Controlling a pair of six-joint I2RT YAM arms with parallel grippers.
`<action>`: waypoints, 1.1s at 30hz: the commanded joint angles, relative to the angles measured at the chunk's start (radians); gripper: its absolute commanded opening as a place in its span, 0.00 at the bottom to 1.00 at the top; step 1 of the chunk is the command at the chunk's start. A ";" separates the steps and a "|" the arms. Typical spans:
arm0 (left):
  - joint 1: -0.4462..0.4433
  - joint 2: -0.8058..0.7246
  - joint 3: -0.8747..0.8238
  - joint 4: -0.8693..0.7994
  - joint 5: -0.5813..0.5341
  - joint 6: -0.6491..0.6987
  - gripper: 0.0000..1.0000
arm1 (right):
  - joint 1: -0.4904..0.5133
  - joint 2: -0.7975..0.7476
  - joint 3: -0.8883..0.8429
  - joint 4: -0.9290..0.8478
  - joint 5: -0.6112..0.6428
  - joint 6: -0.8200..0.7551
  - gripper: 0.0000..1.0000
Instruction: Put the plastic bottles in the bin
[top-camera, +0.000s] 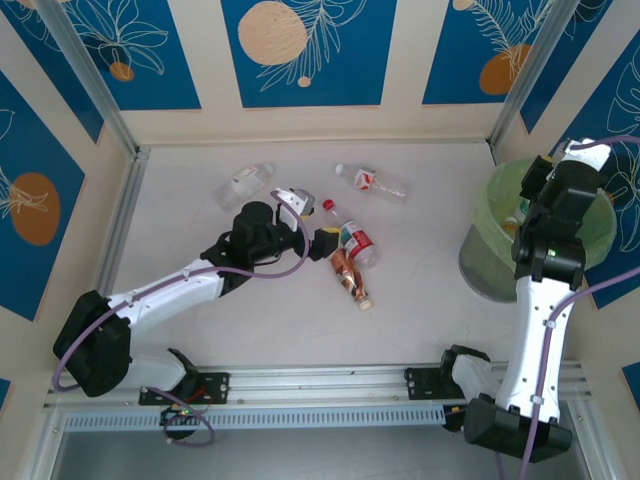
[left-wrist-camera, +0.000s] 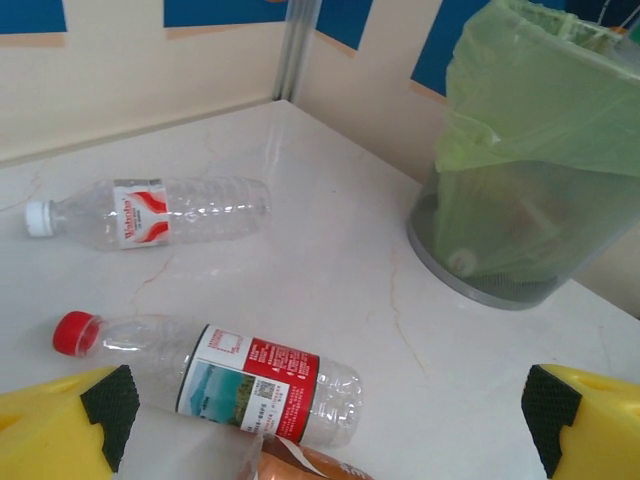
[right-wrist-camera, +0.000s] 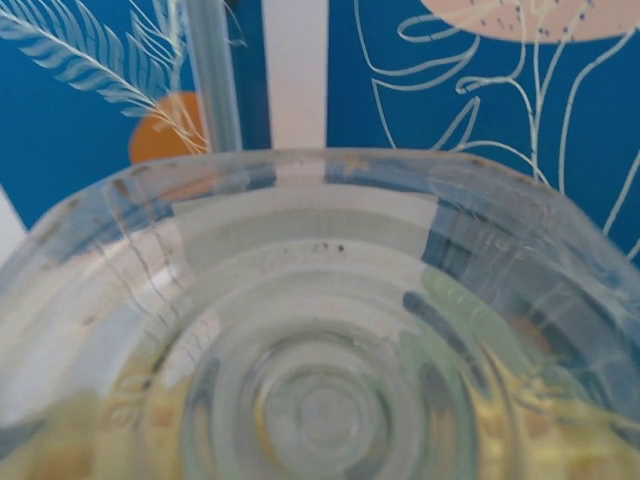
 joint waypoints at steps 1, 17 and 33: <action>0.007 0.008 0.030 0.002 -0.060 -0.036 1.00 | 0.026 0.020 -0.007 0.012 0.172 -0.084 0.48; 0.009 0.053 0.078 -0.034 -0.100 -0.044 1.00 | 0.048 0.180 -0.075 0.106 0.423 -0.240 0.74; 0.014 0.041 0.066 -0.064 -0.149 -0.047 1.00 | 0.104 0.183 -0.053 -0.004 0.354 -0.108 0.99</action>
